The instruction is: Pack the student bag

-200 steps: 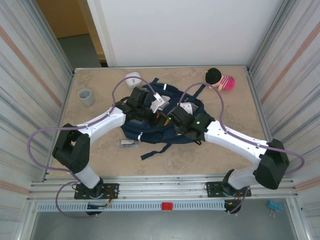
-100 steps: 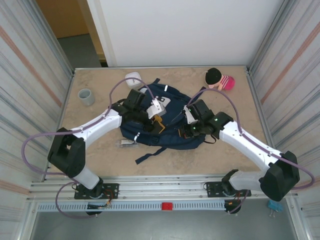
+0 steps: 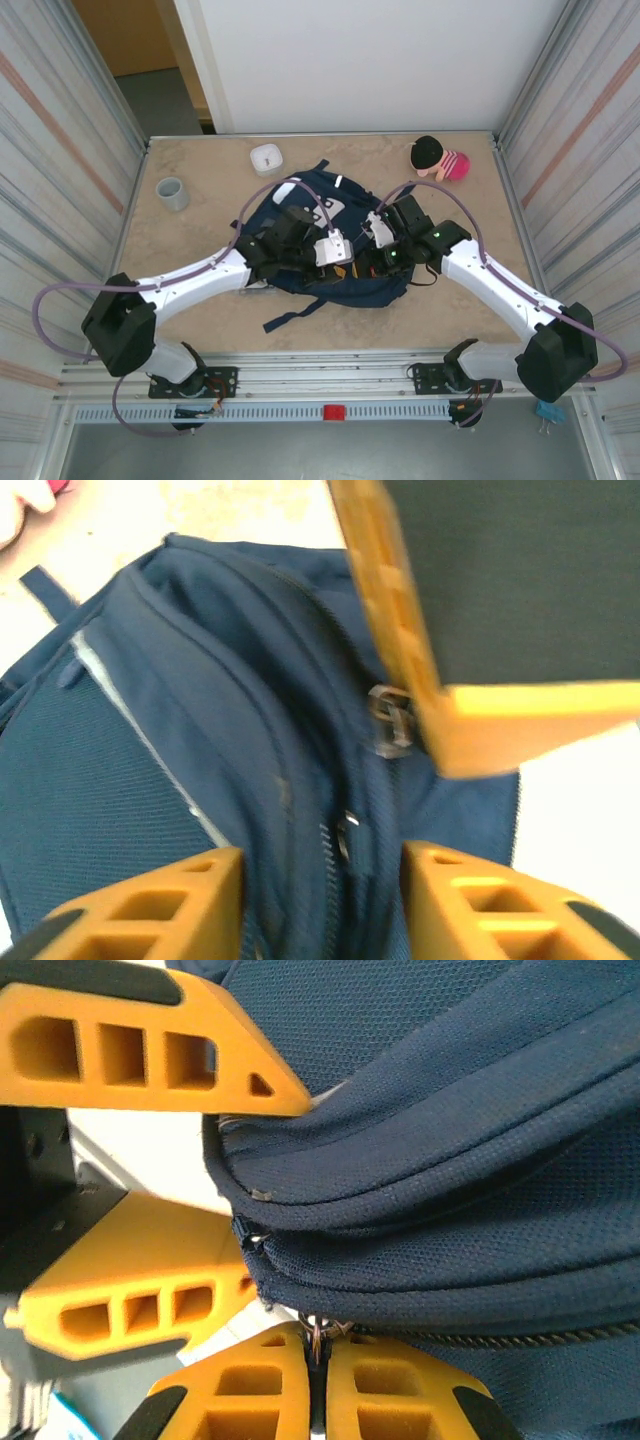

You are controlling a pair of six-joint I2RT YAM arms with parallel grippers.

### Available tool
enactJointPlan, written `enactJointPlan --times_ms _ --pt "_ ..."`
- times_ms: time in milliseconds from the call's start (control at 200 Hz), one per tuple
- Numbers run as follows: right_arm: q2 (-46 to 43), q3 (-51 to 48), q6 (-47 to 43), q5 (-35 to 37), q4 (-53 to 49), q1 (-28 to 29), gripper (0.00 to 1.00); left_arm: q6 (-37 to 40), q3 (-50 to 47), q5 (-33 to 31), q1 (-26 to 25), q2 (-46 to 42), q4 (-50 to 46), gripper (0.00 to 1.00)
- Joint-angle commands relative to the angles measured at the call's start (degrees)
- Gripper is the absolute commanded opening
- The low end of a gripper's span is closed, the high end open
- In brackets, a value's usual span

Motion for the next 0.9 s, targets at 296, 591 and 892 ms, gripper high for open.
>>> enactJointPlan --times_ms 296,591,892 --pt "-0.58 0.71 -8.71 -6.78 -10.18 -11.72 0.0 12.19 -2.22 1.35 4.27 -1.23 -7.06 0.04" --pt "0.94 0.35 -13.93 -6.98 -12.44 -17.86 0.0 18.23 -3.95 4.41 5.73 -3.29 -10.24 0.07" --pt "-2.25 -4.28 -6.4 -10.69 -5.83 -16.64 0.0 0.6 -7.27 2.95 9.53 -7.28 0.25 0.56"
